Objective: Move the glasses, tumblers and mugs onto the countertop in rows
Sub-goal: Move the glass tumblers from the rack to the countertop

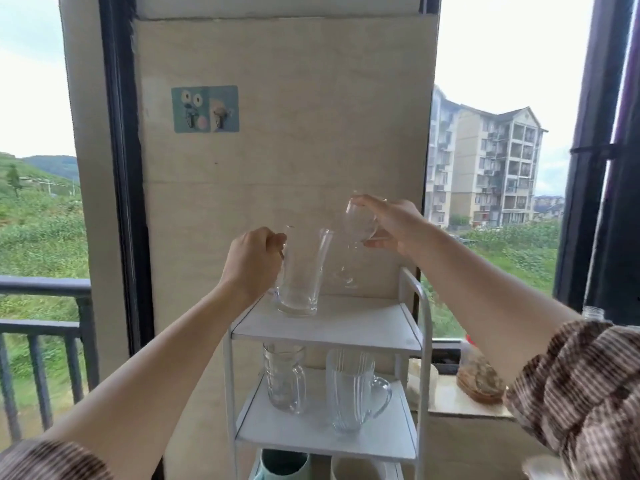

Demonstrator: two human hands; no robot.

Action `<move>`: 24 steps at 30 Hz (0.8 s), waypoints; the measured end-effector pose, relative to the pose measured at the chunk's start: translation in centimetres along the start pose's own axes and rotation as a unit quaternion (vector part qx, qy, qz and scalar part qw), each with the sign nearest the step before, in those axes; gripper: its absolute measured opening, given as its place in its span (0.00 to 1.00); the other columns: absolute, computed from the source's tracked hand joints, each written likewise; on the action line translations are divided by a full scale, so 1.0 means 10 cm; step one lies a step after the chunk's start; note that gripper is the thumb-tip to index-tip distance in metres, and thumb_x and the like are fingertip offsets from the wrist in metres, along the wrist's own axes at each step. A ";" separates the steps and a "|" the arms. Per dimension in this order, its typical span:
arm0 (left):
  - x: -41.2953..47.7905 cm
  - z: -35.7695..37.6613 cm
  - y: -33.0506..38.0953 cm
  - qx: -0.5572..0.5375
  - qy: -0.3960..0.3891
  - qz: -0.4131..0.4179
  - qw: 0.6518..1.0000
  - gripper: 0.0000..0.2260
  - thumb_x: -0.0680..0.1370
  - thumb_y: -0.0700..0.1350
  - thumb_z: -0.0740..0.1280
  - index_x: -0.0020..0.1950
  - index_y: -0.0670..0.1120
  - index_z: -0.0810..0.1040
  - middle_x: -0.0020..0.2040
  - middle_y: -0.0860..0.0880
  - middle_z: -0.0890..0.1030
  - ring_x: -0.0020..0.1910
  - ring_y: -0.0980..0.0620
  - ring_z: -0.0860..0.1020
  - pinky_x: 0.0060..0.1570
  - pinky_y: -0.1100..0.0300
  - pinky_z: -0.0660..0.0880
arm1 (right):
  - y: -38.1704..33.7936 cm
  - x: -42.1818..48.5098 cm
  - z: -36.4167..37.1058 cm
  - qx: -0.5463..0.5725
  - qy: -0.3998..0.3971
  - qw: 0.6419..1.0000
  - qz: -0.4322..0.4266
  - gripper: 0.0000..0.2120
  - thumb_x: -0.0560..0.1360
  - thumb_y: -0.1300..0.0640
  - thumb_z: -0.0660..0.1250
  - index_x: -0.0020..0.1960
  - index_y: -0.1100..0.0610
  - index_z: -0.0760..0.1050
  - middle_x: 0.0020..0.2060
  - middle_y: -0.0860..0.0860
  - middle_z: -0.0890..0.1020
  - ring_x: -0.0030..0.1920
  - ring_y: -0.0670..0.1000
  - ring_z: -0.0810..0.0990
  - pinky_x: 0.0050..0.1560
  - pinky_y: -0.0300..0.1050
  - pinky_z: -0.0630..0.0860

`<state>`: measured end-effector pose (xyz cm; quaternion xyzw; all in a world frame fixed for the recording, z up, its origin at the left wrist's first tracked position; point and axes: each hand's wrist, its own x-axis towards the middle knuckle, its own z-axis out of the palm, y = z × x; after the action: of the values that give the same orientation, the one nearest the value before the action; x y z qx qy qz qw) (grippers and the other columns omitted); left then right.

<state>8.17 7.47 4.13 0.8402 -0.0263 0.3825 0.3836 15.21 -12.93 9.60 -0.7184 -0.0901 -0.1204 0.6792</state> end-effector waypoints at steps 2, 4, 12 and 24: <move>-0.03 0.01 0.18 -0.027 0.002 0.007 1.000 0.14 0.80 0.46 0.59 0.38 0.43 0.77 0.37 0.48 0.81 0.40 0.46 0.78 0.41 0.57 0.71 | -0.14 -0.12 -0.28 0.034 -0.004 0.999 -0.018 0.21 0.64 0.46 0.77 0.52 0.57 0.81 0.43 0.54 0.83 0.38 0.53 0.85 0.39 0.47 0.83; -0.07 0.03 0.39 -0.057 -0.008 0.014 0.998 0.14 0.79 0.46 0.60 0.35 0.46 0.76 0.35 0.51 0.80 0.37 0.49 0.76 0.40 0.58 0.70 | -0.26 -0.26 -0.59 0.055 0.009 0.998 -0.041 0.24 0.65 0.46 0.77 0.55 0.58 0.80 0.49 0.56 0.83 0.45 0.55 0.85 0.40 0.47 0.83; -0.50 0.49 1.39 -0.171 -0.180 0.028 0.968 0.14 0.81 0.44 0.59 0.37 0.45 0.76 0.33 0.49 0.77 0.35 0.51 0.75 0.37 0.60 0.73 | -0.40 -1.08 -2.05 0.018 0.070 0.996 -0.058 0.25 0.65 0.42 0.76 0.57 0.52 0.79 0.55 0.55 0.79 0.52 0.57 0.82 0.47 0.50 0.82; -2.87 2.06 2.89 -0.298 -0.493 -0.105 0.811 0.13 0.79 0.37 0.61 0.34 0.44 0.72 0.28 0.47 0.69 0.25 0.54 0.68 0.29 0.62 0.66 | 0.47 -3.53 -4.55 -0.082 0.177 0.979 0.054 0.34 0.59 0.40 0.77 0.58 0.58 0.76 0.53 0.56 0.81 0.52 0.56 0.83 0.52 0.53 0.81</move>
<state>-9.01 -33.74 -5.32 0.7581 -0.2363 -0.1519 0.5885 -19.44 -57.43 -3.06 -0.7425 0.0804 -0.2159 0.6290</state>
